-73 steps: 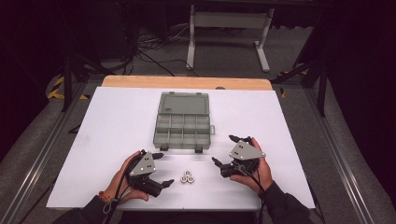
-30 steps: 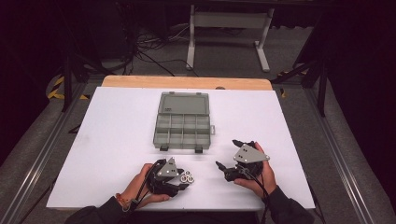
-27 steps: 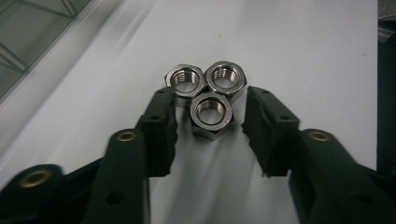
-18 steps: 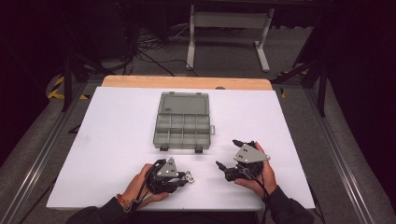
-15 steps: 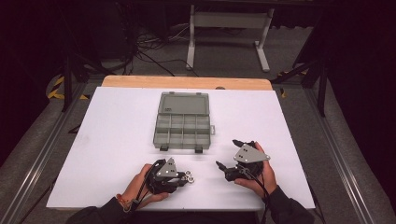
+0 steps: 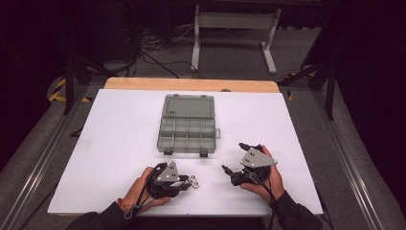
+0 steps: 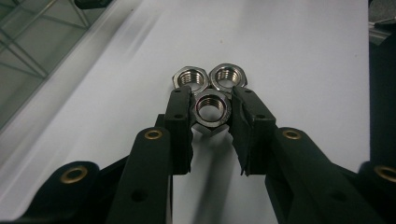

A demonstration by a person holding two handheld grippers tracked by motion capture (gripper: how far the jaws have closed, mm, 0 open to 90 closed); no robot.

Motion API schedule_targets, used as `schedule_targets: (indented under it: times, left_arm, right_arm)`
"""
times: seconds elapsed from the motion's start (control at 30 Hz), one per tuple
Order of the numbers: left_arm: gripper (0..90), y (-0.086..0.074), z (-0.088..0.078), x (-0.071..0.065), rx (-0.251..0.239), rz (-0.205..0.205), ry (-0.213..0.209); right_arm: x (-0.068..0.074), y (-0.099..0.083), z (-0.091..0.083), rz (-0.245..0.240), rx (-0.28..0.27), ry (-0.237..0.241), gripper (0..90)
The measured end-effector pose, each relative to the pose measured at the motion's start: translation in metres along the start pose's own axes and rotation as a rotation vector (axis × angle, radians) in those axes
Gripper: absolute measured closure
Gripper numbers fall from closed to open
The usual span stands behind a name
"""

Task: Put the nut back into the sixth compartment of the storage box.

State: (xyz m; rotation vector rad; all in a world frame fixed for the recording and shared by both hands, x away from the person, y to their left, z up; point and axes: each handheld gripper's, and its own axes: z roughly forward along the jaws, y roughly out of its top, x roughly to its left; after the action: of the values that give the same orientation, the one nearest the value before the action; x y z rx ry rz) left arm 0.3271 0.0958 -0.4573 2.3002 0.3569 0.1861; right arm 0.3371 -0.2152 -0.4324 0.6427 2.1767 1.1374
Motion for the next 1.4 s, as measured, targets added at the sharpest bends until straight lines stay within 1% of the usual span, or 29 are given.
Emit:
schedule_targets:
  times: [0.03,0.1,0.2,0.3,0.4,0.6,0.73,0.8,0.87,0.93,0.97,1.0,1.03,1.1,1.13,1.2,1.4]
  left_arm:
    - [70.0,0.0,-0.001,0.0,-0.001,-0.001,0.001]
    - [70.0,0.001,-0.004,0.003,-0.01,0.007,0.021]
    - [70.0,0.002,-0.007,0.006,-0.018,0.005,0.032]
    - [70.0,0.006,-0.013,0.011,-0.039,0.017,0.057]
    - [70.0,0.009,-0.018,0.016,-0.063,0.013,0.072]
    - [70.0,0.014,-0.027,0.025,-0.089,0.022,0.12]
    - [69.9,0.017,-0.034,0.033,-0.121,0.01,0.151]
    - [69.9,0.018,-0.036,0.037,-0.138,0.001,0.158]
    - [70.0,0.02,-0.039,0.041,-0.146,0.0,0.172]
    - [70.0,0.021,-0.04,0.043,-0.15,-0.001,0.176]
    - [69.9,0.023,-0.041,0.045,-0.152,0.003,0.185]
    - [70.0,0.024,-0.041,0.047,-0.16,-0.007,0.187]
    - [70.0,0.025,-0.042,0.049,-0.158,-0.003,0.192]
    - [70.0,0.026,-0.042,0.051,-0.166,-0.011,0.196]
    - [70.0,0.027,-0.042,0.053,-0.165,-0.009,0.202]
    - [70.0,0.028,-0.042,0.056,-0.172,-0.017,0.2]
    - [70.0,0.031,-0.041,0.063,-0.181,-0.027,0.213]
  right_arm:
    - [0.0,0.0,0.0,0.0,0.0,0.001,8.5]
    - [0.0,0.0,-0.001,0.0,-0.001,-0.001,8.5]
    - [0.0,0.0,-0.001,-0.001,-0.002,-0.001,8.5]
    - [0.0,0.001,-0.001,-0.003,-0.003,-0.002,8.4]
    - [0.0,0.001,-0.001,-0.003,-0.004,-0.004,8.4]
    - [0.0,0.001,-0.001,-0.002,-0.004,-0.005,8.4]
    - [0.0,0.001,0.0,0.001,-0.002,-0.004,8.4]
    - [0.0,0.0,0.0,-0.001,-0.001,-0.004,8.4]
    - [0.0,0.0,0.001,0.003,0.0,-0.003,8.4]
    - [0.0,0.0,0.001,0.002,0.003,-0.002,8.4]
    - [0.0,0.0,0.001,0.002,0.003,-0.001,8.4]
    - [0.0,0.0,0.001,0.002,0.002,-0.001,8.4]
    - [0.0,0.0,0.001,0.002,0.002,-0.001,8.4]
    - [0.0,0.0,0.001,0.001,0.002,-0.002,8.4]
    - [0.0,0.0,0.001,0.002,0.001,-0.002,8.4]
    - [0.0,0.0,0.001,0.003,0.0,-0.002,8.4]
    - [0.0,0.0,0.001,0.005,-0.001,0.001,8.4]
